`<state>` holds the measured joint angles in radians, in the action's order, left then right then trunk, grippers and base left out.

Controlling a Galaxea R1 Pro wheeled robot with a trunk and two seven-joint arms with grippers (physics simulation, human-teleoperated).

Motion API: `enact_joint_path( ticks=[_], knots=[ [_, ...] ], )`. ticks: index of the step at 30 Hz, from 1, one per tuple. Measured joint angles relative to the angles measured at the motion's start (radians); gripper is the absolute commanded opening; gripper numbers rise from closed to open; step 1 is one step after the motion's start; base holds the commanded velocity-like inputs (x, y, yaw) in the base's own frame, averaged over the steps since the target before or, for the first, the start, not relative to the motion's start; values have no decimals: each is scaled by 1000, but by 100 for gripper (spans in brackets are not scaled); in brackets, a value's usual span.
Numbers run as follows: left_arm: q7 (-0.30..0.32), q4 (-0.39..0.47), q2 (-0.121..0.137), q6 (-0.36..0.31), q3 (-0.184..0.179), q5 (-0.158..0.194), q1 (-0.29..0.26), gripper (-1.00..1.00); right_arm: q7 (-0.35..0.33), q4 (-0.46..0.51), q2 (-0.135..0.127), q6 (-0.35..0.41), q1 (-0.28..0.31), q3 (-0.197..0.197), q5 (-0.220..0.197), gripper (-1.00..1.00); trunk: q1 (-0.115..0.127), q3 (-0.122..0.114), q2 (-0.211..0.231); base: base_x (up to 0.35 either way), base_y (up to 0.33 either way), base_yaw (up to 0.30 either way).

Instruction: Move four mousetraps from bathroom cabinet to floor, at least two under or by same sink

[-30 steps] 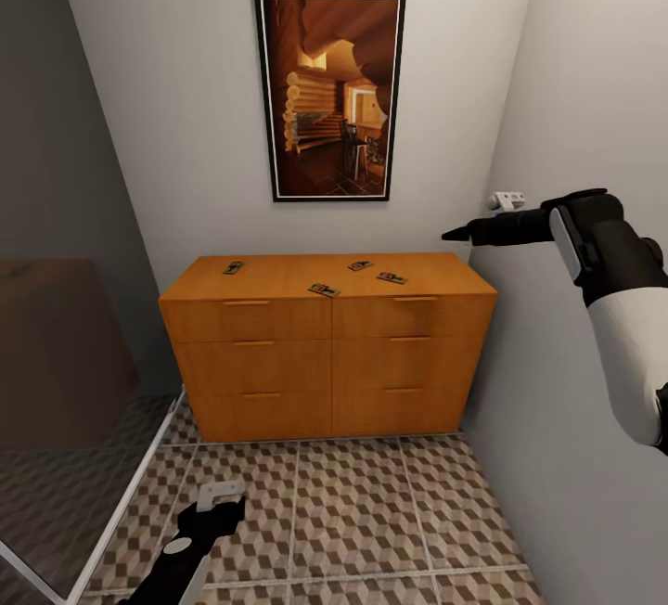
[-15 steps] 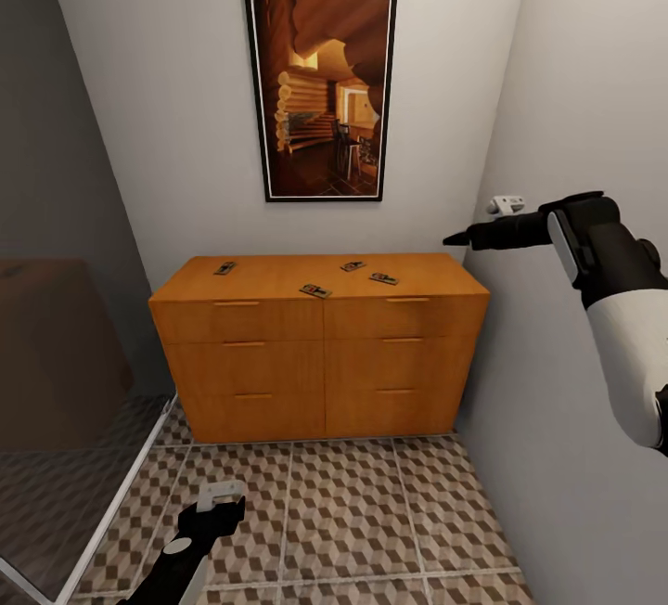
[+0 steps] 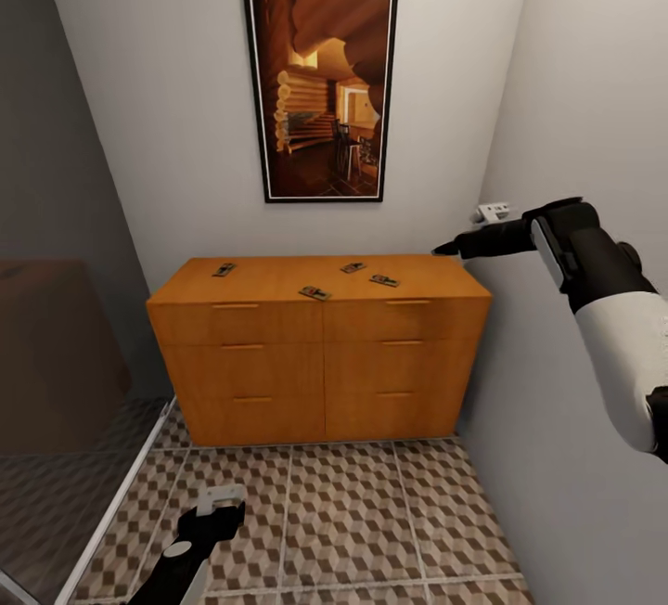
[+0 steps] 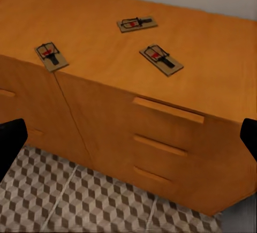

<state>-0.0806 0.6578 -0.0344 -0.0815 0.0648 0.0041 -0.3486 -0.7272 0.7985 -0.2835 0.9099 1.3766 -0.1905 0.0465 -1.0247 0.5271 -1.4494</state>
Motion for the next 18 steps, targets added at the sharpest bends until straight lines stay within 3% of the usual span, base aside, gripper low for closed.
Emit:
enact_joint_path(
  ticks=[4,13,18],
  knots=[
    [0,0,0,0,0,0,0,100,0,0,3,-1,0,-29,-1,100,0,0,0,200,0,0],
    [0,0,0,0,0,0,-1,100,-2,1,0,-2,0,-34,-2,100,0,0,0,149,0,0],
    [0,0,0,0,0,0,-1,100,-76,1,-2,-2,0,-33,-4,100,0,0,0,12,0,0]
  ],
)
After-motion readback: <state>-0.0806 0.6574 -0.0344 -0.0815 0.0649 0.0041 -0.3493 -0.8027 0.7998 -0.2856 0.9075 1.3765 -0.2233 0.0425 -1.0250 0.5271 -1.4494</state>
